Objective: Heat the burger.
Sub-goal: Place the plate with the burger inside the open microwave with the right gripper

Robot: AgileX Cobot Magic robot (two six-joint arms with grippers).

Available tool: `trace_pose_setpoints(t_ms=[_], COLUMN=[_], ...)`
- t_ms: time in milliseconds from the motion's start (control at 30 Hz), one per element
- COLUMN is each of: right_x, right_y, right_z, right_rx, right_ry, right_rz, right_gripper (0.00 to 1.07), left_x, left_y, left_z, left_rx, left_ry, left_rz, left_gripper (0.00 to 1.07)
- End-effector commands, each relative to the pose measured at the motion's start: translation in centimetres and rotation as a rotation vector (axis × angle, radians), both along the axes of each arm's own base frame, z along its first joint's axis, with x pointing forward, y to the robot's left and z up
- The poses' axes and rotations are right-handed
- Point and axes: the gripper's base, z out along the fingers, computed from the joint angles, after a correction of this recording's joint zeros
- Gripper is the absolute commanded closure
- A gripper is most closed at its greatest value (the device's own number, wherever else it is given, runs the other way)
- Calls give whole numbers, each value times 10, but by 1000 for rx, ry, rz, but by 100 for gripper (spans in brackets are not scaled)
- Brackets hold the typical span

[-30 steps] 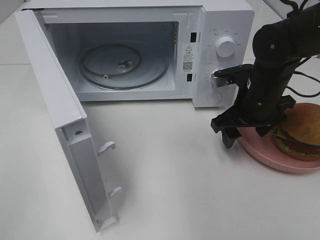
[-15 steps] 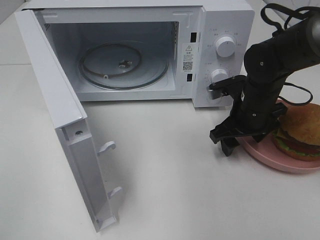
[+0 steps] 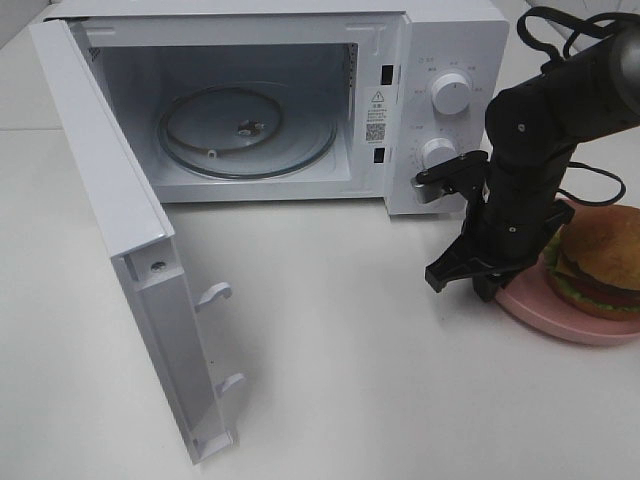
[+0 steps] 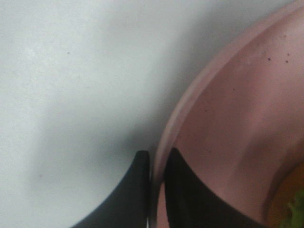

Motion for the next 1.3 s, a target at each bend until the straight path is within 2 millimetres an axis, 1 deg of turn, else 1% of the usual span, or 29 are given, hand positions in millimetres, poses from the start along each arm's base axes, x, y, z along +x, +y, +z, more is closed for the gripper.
trace_pose_setpoints(t_ms=[33,167,433,467,567,600,633,667,700,733,767,800,833,867,900,933,967,1033,1100,1133,1167,1200,1233,1267,1300], right_x=[0,0,-6,-13,-18,-27,-27,-36,-36,-42,-42,-52,-52,-60,-60,-67,-67,-83,-83,-88,-88,-100,-100,-112,-112], right_y=[-4,-4,-6,-4,-1,3,3,7,7,10,10,13,13,16,16,20,20,27,27,29,29,36,36,42,42], right_z=[-4,-4,-1,7,12,17,17,20,20,25,25,29,29,35,35,38,38,50,50,52,52,56,56,58,58], right_rx=[-25,-26,-43,-45,-46,-52,-52,-54,-54,-59,-59,-68,-68,-68,-68,-73,-73,-84,-84,-85,-85,-89,-89,-100,-100], right_ry=[16,17,43,27,19,14,14,7,7,-3,-3,-12,-12,-24,-24,-31,-31,-66,-66,-73,-73,-73,-73,-66,-66], right_rz=[24,29,45,87,123,164,164,195,195,221,221,261,261,288,288,319,319,396,396,415,415,476,476,536,536], right_gripper=[107,107,107,107,107,107,107,107,107,107,107,107,107,107,107,107,107,107,107,107,107,107,107,107,107], left_x=[-3,-3,-3,-3,-3,-3,-3,-3,-3,-3,-3,-3,-3,-3,-3,-3,-3,-3,-3,-3,-3,-3,-3,-3,-3], left_y=[-1,-1,-1,-1,-1,-1,-1,-1,-1,-1,-1,-1,-1,-1,-1,-1,-1,-1,-1,-1,-1,-1,-1,-1,-1], left_z=[0,0,0,0,0,0,0,0,0,0,0,0,0,0,0,0,0,0,0,0,0,0,0,0,0], left_rx=[-4,-4,-4,-4,-4,-4,-4,-4,-4,-4,-4,-4,-4,-4,-4,-4,-4,-4,-4,-4,-4,-4,-4,-4,-4], left_ry=[-32,-32,-32,-32,-32,-32,-32,-32,-32,-32,-32,-32,-32,-32,-32,-32,-32,-32,-32,-32,-32,-32,-32,-32,-32], left_rz=[-6,-6,-6,-6,-6,-6,-6,-6,-6,-6,-6,-6,-6,-6,-6,-6,-6,-6,-6,-6,-6,-6,-6,-6,-6], left_gripper=[106,106,106,106,106,106,106,106,106,106,106,106,106,106,106,106,106,106,106,106,106,106,106,106,106])
